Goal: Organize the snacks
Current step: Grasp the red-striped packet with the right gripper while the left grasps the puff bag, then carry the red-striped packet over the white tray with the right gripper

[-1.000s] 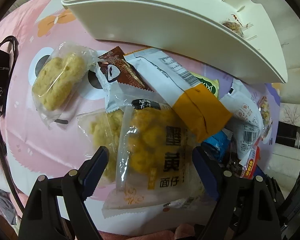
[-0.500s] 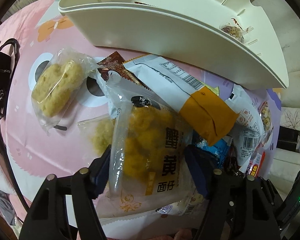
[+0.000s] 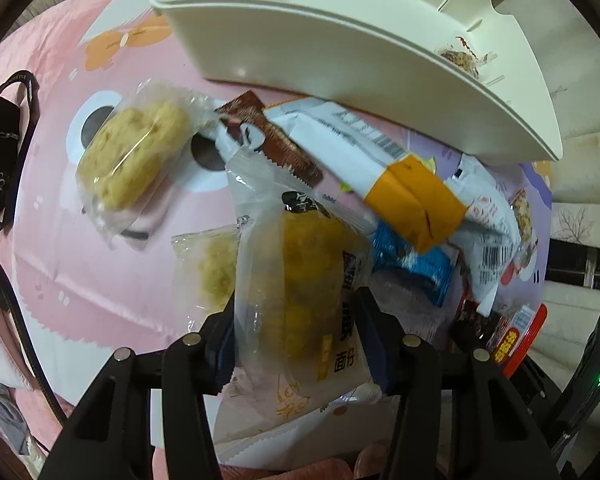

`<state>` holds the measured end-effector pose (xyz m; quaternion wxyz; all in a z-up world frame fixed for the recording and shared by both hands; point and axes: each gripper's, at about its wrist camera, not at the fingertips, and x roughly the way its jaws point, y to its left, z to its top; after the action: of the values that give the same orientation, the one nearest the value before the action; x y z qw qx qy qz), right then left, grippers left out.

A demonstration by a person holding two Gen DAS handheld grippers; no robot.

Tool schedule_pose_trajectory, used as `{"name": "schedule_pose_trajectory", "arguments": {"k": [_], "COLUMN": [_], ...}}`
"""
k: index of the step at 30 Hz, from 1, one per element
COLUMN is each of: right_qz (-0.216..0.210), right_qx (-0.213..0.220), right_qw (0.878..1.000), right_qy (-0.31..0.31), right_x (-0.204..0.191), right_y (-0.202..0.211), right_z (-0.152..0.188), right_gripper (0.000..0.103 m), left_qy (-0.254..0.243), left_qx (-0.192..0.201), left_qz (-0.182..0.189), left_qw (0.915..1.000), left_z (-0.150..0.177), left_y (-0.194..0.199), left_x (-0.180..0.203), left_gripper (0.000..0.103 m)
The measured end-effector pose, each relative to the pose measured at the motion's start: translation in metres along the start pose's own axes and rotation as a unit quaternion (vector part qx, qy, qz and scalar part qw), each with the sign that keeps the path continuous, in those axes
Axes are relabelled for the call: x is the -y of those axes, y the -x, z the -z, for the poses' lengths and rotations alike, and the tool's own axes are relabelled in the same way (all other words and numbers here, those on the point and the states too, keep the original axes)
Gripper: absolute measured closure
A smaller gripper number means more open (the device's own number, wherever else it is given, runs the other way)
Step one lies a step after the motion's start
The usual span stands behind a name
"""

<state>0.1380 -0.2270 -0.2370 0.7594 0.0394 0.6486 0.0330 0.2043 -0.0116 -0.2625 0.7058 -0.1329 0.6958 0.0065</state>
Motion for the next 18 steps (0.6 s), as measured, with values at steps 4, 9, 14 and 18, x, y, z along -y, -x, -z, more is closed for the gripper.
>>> {"name": "schedule_pose_trajectory", "arguments": {"k": [4, 9, 14, 18], "right_qz": [0.0, 0.005, 0.009, 0.01], "right_qx": [0.004, 0.013, 0.03, 0.045], "right_qw": [1.0, 1.0, 0.999, 0.999], "right_qy": [-0.007, -0.016, -0.02, -0.019], "right_x": [-0.002, -0.001, -0.003, -0.005], "right_y": [0.008, 0.022, 0.042, 0.058], "right_z": [0.01, 0.019, 0.028, 0.025], "right_gripper": [0.084, 0.084, 0.084, 0.084], "left_qy": [-0.003, -0.01, -0.015, -0.018], "left_qx": [-0.015, -0.014, 0.002, 0.017], "left_qz": [0.001, 0.005, 0.005, 0.011], "left_qw": [0.9999, 0.9998, 0.9999, 0.9996], "left_z": [0.011, 0.03, 0.045, 0.049], "left_y": [0.003, 0.021, 0.047, 0.069], "left_x": [-0.01, -0.024, -0.038, -0.052], "left_gripper": [0.055, 0.056, 0.056, 0.056]}}
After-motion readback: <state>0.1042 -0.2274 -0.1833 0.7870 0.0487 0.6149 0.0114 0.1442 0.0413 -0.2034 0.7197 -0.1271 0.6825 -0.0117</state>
